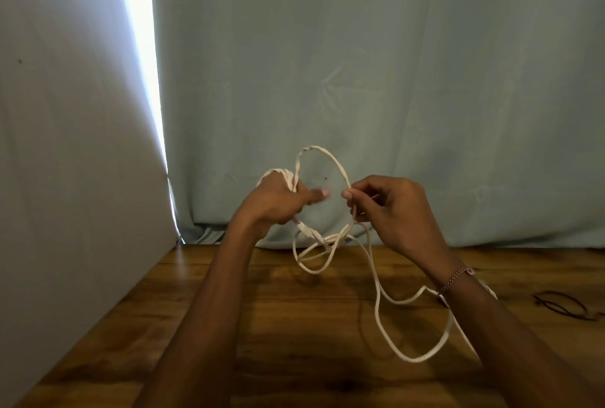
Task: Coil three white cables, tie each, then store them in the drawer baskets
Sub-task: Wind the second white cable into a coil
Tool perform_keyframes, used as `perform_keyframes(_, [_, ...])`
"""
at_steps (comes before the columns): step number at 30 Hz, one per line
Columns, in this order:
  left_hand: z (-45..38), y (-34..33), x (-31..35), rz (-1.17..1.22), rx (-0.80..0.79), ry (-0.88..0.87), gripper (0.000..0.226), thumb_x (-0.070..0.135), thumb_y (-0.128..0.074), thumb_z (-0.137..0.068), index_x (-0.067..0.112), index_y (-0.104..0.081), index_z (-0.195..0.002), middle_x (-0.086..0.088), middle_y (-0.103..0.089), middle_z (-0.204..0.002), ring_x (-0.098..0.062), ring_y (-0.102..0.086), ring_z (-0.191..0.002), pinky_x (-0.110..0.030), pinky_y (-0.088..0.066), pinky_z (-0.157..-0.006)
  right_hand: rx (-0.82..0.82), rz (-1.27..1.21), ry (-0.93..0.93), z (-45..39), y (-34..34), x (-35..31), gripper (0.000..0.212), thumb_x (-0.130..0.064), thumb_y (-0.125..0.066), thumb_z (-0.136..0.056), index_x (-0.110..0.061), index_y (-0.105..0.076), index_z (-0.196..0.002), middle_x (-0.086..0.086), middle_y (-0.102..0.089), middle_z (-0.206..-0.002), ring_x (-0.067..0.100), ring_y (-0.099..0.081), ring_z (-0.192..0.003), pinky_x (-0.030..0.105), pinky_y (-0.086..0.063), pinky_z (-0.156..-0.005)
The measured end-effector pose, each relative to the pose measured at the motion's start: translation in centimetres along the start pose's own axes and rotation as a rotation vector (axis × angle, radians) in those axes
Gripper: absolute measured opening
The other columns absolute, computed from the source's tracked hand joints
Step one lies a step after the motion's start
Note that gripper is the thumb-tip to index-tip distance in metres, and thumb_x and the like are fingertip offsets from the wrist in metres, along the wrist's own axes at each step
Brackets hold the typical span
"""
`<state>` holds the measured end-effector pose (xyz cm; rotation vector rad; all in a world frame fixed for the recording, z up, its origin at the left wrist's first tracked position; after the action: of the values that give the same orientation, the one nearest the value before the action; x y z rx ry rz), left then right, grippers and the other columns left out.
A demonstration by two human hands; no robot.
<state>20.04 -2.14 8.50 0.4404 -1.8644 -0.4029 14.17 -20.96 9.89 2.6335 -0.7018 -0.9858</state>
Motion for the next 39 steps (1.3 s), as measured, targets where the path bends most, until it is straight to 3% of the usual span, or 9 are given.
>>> perform_keyframes(6, [1.4,-4.8,1.0,-0.445,-0.364,-0.122,0.059,0.062,-0.088,-0.06,0.008,-0.075,-0.08,-0.006,-0.073,-0.073,-0.021,-0.072,-0.076,-0.034,-0.058,-0.068,0.148,0.01,0.033,-0.2,2.1,-0.4,0.017,-0.029,-0.073,-0.09,-0.016,-0.08,-0.097,-0.006,-0.075,-0.076,0.007,-0.072,-0.067,0.028,-0.063,-0.066])
perform_keyframes(10, [1.3,-6.2,1.7,-0.724,-0.307,-0.182,0.072,0.067,-0.09,-0.05,0.01,-0.07,-0.088,-0.009,-0.07,-0.083,-0.021,-0.068,-0.077,-0.035,-0.059,-0.069,0.202,-0.017,0.041,0.0,2.6,-0.6,0.015,-0.029,-0.072,-0.092,-0.017,-0.079,-0.096,-0.006,-0.074,-0.076,0.008,-0.072,-0.067,0.028,-0.063,-0.065])
perform_keyframes(14, [0.3,-6.1,2.1,-0.829,-0.175,-0.218,0.051,0.058,-0.09,-0.06,0.018,-0.069,-0.083,-0.003,-0.069,-0.077,-0.02,-0.067,-0.073,-0.033,-0.059,-0.065,0.221,-0.081,-0.004,-0.3,3.5,-0.2,0.01,-0.029,-0.07,-0.093,-0.021,-0.077,-0.094,-0.007,-0.073,-0.076,0.008,-0.072,-0.069,0.024,-0.062,-0.063])
perform_keyframes(19, [-0.2,-4.8,2.8,-0.743,0.026,-0.265,0.037,0.053,-0.082,-0.075,0.025,-0.062,-0.087,0.004,-0.06,-0.075,-0.014,-0.057,-0.071,-0.028,-0.046,-0.062,0.206,-0.278,-0.144,-0.5,3.5,1.1,0.018,-0.03,-0.07,-0.093,-0.014,-0.078,-0.094,0.001,-0.075,-0.077,0.016,-0.074,-0.071,0.029,-0.062,-0.066])
perform_keyframes(25, [-1.0,-4.3,2.0,-0.631,0.007,-0.275,0.058,0.053,-0.08,-0.078,0.035,-0.063,-0.131,0.009,-0.071,-0.108,-0.003,-0.057,-0.075,-0.019,-0.047,-0.066,0.182,-0.361,-0.235,-0.5,3.5,1.8,0.018,-0.032,-0.066,-0.095,-0.018,-0.077,-0.098,0.001,-0.076,-0.083,0.016,-0.074,-0.078,0.026,-0.061,-0.07])
perform_keyframes(29, [-0.4,-4.5,2.4,-0.53,-0.019,-0.355,0.026,0.041,-0.076,-0.087,0.031,-0.078,-0.111,0.016,-0.066,-0.076,-0.004,-0.058,-0.066,-0.015,-0.044,-0.056,0.178,-0.41,-0.265,-0.6,3.7,1.9,0.02,-0.031,-0.064,-0.097,-0.016,-0.077,-0.099,0.002,-0.075,-0.082,0.013,-0.072,-0.077,0.022,-0.058,-0.068])
perform_keyframes(33, [-0.4,-4.5,2.4,-0.426,-0.024,-0.354,0.022,0.043,-0.076,-0.088,0.026,-0.082,-0.1,0.008,-0.072,-0.07,-0.006,-0.063,-0.061,-0.025,-0.051,-0.057,0.126,-0.463,-0.306,-0.5,3.2,1.9,0.027,-0.035,-0.062,-0.097,-0.013,-0.077,-0.1,0.002,-0.074,-0.08,0.012,-0.071,-0.076,0.024,-0.057,-0.071])
perform_keyframes(36, [-0.6,-4.0,2.2,-0.304,0.003,-0.32,0.019,0.04,-0.074,-0.09,0.023,-0.082,-0.088,0.016,-0.062,-0.05,0.001,-0.053,-0.044,-0.012,-0.036,-0.047,-0.047,-0.436,-0.286,-0.3,2.0,0.7,0.037,-0.042,-0.057,-0.098,-0.011,-0.077,-0.098,0.005,-0.076,-0.082,0.017,-0.073,-0.078,0.03,-0.059,-0.075])
perform_keyframes(39, [-0.4,-3.6,2.3,-0.245,0.025,-0.314,0.018,0.037,-0.072,-0.091,0.022,-0.081,-0.086,0.009,-0.072,-0.061,-0.002,-0.052,-0.044,-0.017,-0.04,-0.05,-0.292,-0.247,-0.213,0.3,0.4,-0.9,0.046,-0.052,-0.049,-0.098,-0.015,-0.076,-0.103,0.002,-0.077,-0.093,0.015,-0.074,-0.089,0.034,-0.06,-0.085])
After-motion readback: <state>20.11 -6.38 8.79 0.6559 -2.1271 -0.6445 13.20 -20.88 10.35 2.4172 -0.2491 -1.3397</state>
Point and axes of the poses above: each hand's wrist, its own z-axis away from the middle knuckle, its own y-axis out of the back of the hand, x = y × z, the point moved 9 cm from there along -z, towards the middle knuckle
